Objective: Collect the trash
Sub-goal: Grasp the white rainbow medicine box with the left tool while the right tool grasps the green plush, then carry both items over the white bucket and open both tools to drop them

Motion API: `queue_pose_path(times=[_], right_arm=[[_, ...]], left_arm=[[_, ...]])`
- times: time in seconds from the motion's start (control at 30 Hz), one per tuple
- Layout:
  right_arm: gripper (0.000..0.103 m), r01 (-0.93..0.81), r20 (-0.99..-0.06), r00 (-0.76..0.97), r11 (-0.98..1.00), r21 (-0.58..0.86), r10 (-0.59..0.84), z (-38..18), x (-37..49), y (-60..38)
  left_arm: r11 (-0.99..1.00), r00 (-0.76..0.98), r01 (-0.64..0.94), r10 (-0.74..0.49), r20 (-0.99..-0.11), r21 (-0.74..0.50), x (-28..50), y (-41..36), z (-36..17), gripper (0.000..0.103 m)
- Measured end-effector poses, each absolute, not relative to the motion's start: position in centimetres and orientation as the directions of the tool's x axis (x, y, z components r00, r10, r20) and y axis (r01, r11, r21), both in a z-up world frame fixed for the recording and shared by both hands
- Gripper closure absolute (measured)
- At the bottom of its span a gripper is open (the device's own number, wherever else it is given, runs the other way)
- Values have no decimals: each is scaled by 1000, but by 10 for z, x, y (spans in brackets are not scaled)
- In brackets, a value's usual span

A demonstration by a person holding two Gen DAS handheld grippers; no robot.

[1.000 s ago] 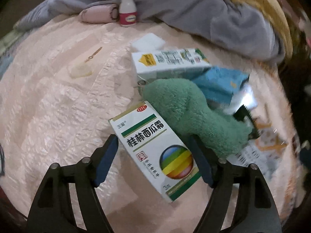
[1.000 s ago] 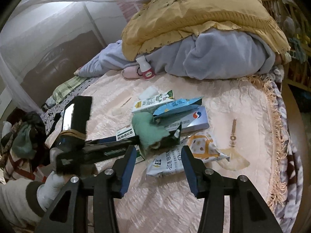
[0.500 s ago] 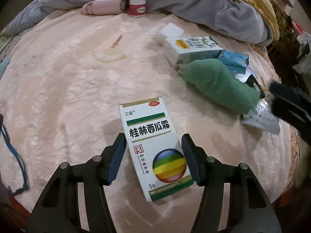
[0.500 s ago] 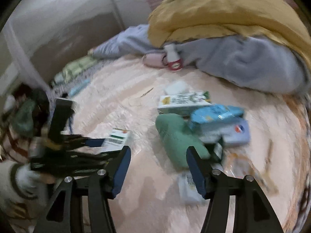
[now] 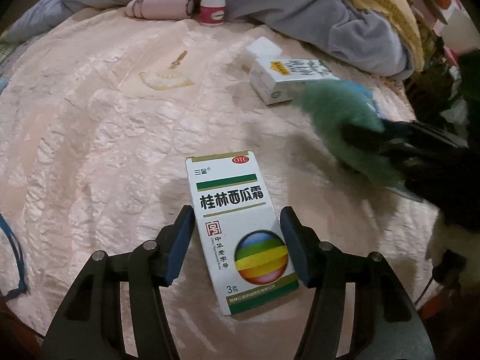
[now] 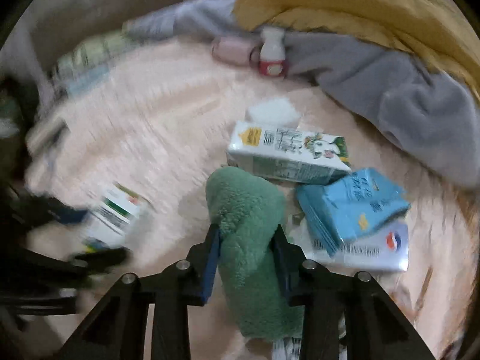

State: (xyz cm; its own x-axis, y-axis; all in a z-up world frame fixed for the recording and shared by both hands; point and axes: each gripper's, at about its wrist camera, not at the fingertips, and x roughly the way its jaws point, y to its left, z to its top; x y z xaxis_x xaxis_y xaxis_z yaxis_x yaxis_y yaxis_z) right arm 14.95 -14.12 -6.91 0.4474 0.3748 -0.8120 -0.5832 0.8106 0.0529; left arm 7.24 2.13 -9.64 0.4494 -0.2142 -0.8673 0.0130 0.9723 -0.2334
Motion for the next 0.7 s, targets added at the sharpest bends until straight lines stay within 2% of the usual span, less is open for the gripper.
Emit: queue_pose_path(times=[0.1,0.27,0.7], right_arm=[[71,-558,-740,448,804,207,502,-38,136,-171],[71,-492,-628,487,784,378,607,-4,110,-227],[71,-306,-614,641,887,345,460,11,38,-331]], left_arm=[[969,478,36,-231,-847,-245,69,16,-82,46],[961,515,102,-273,-812,-258,61,-8,-54,46],[909,512,336,-396,-762,-246,53,-139,-12,46]])
